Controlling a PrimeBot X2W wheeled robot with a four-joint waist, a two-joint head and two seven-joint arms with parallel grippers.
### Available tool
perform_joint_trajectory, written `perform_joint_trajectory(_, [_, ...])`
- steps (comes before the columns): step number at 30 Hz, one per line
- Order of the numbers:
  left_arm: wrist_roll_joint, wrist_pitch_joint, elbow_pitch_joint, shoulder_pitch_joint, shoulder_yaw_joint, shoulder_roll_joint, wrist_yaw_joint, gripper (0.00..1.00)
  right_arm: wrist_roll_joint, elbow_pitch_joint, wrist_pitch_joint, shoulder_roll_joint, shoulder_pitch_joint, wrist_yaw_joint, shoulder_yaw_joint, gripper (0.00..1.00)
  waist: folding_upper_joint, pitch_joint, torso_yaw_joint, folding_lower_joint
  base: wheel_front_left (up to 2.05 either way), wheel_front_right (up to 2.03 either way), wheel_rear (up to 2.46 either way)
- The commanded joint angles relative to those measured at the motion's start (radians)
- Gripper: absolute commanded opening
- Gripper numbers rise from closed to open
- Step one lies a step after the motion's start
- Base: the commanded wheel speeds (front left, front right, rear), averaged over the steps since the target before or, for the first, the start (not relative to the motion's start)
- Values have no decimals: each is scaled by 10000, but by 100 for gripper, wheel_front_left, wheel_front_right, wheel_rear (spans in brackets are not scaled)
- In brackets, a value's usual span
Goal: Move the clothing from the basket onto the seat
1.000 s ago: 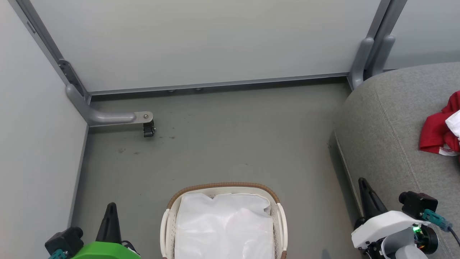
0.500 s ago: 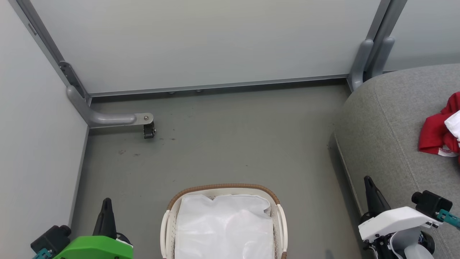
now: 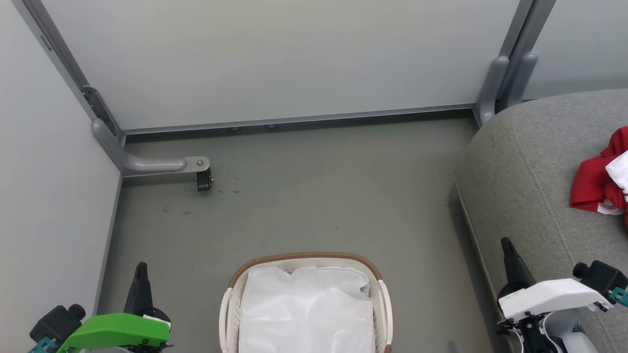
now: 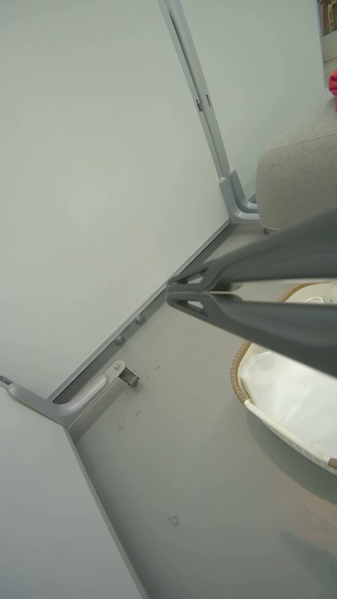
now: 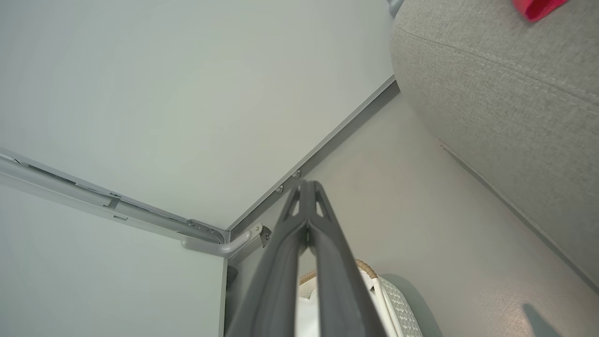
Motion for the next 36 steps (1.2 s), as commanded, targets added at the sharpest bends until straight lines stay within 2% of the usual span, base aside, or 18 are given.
perform_joint_trajectory(1, [-307, 85, -155, -276, 51, 62, 5, 0, 343, -164, 80, -68, -143, -5, -61, 0, 0, -8, 0, 0, 0, 0, 0])
perform_joint_trajectory(36, [-3790, 1031, -494, -571, 342, 86, 9, 0, 4107, -508, 1028, -97, -203, -8, -341, 0, 0, -181, 0, 0, 0, 0, 0])
